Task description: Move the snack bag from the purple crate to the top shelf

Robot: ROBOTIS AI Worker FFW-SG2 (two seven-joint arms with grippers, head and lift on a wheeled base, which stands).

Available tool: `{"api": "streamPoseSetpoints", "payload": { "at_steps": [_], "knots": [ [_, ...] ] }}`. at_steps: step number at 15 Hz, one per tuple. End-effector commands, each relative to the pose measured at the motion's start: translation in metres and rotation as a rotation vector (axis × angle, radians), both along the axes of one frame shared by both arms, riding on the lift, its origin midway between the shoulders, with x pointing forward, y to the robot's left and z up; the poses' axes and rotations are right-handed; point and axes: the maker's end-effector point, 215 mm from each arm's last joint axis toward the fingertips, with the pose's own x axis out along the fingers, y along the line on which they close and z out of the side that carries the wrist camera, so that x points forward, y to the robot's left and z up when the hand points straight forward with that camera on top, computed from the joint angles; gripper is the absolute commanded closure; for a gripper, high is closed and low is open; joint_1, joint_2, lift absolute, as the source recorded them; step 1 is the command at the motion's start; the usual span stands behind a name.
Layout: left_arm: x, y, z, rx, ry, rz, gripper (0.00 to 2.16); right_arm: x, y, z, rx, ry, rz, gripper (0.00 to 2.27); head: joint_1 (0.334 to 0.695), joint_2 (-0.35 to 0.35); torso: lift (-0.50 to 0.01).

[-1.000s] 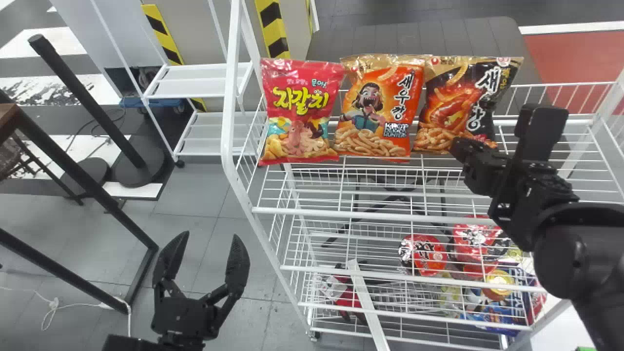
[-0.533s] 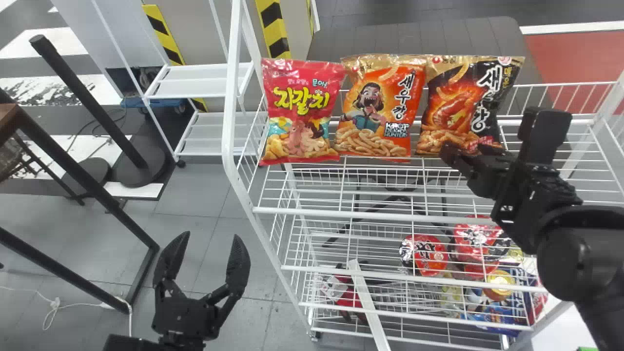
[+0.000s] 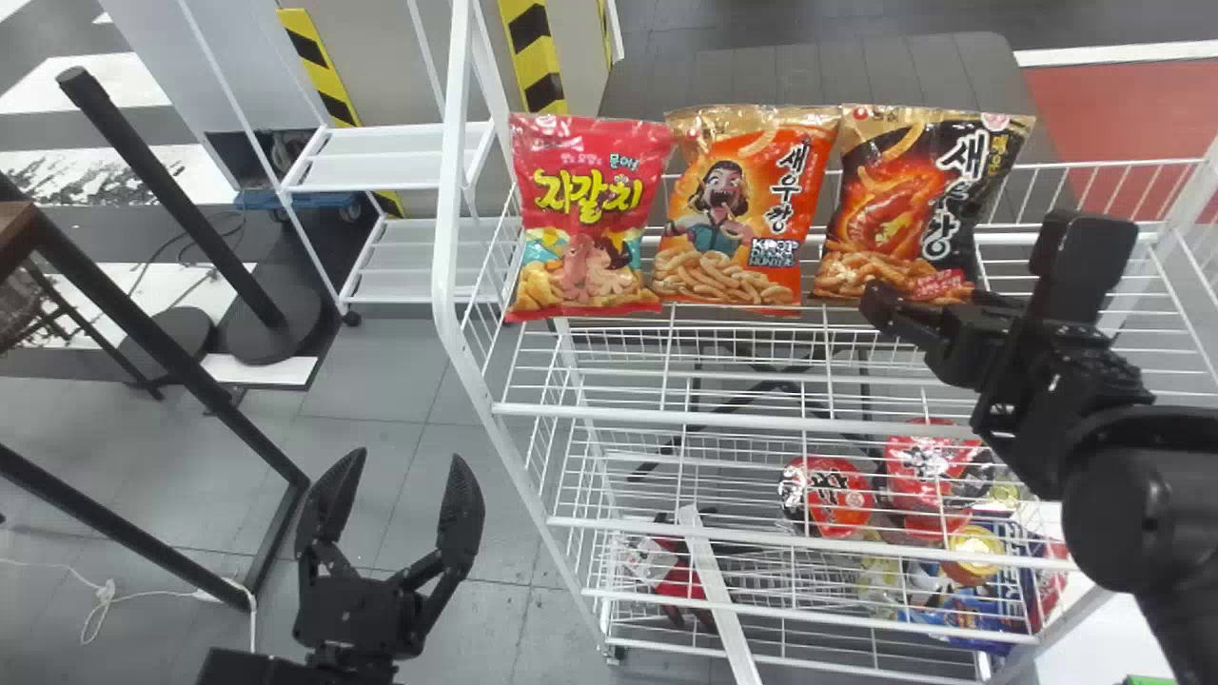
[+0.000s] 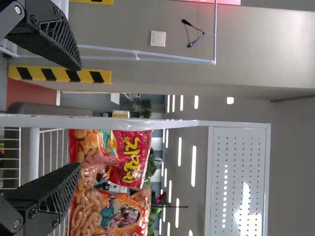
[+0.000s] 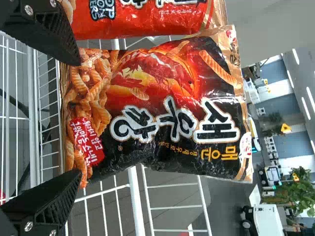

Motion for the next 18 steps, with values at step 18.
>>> {"api": "streamPoseSetpoints", "payload": {
  "at_steps": [18],
  "knots": [
    [-0.008,0.01,0.007,0.056,-0.007,-0.022,0.13,-0.163,-0.032,0.017,-0.202,-0.223,0.0,0.06,0.695,0.195,0.0]
  ]
}}
